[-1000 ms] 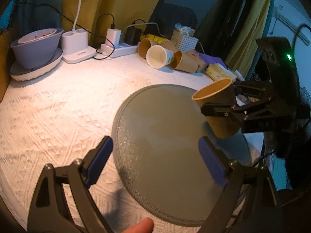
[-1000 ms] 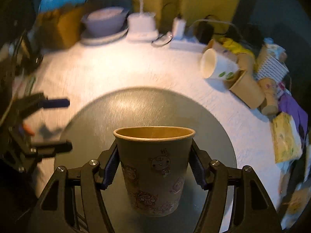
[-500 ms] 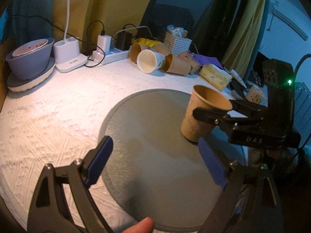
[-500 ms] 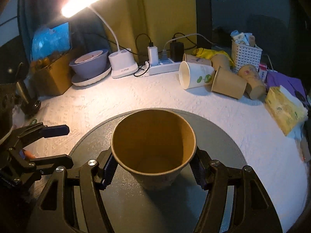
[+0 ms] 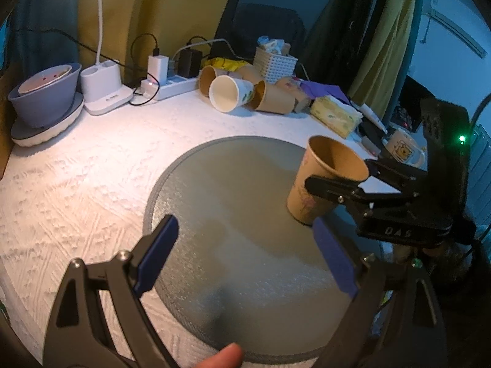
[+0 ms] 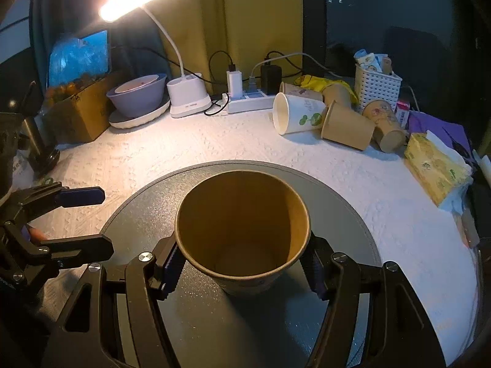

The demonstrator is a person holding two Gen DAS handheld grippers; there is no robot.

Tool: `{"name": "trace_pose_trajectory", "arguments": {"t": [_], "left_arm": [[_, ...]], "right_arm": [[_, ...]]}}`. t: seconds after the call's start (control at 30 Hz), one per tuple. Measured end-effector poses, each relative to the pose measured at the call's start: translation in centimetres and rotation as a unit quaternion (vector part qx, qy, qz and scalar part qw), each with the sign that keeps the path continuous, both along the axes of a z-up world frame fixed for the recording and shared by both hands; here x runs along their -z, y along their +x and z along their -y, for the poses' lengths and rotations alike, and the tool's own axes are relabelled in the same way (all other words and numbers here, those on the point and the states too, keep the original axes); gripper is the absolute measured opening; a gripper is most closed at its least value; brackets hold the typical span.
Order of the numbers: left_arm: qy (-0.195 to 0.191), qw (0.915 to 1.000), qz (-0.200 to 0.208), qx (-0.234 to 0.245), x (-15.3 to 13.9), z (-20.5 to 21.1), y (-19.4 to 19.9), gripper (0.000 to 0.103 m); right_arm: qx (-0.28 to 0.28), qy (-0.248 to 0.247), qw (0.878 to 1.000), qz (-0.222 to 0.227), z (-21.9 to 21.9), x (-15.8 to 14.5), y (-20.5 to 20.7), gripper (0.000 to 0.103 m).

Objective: Flip cup upright

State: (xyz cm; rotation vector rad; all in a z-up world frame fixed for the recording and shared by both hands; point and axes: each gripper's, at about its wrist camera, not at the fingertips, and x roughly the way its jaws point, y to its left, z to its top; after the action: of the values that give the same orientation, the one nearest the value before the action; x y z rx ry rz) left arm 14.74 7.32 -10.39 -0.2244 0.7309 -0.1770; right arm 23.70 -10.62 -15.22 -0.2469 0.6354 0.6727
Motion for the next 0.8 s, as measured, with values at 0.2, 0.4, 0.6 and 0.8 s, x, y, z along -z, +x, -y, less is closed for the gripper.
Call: {"name": "trace_pose_trajectory", "arguments": {"t": [0.2, 0.4, 0.6, 0.8], "left_arm": [[0.003, 1.0, 0.007, 0.004, -0.4, 0.7, -1.2, 0.09], [0.006, 0.9998, 0.017, 0.01, -1.1, 1.5, -2.5, 0.091], [0.01, 0.9994, 0.027, 0.016, -1.6, 2.3, -4.3, 0.09], [0.013, 0.999, 0.036, 0.022, -2.1, 3.0, -5.7, 0.09]], "right_arm": [[0.007, -0.004, 1.0, 0.002, 0.4, 0.0, -0.9, 0.075], [0.015, -0.002, 1.0, 0.004, 1.2, -0.3, -2.4, 0.076], [0.019, 0.003, 1.0, 0.012, 2.1, -0.8, -4.5, 0.076], [0.025, 0.008, 0.999, 0.019, 3.0, -1.1, -6.5, 0.076]]}}
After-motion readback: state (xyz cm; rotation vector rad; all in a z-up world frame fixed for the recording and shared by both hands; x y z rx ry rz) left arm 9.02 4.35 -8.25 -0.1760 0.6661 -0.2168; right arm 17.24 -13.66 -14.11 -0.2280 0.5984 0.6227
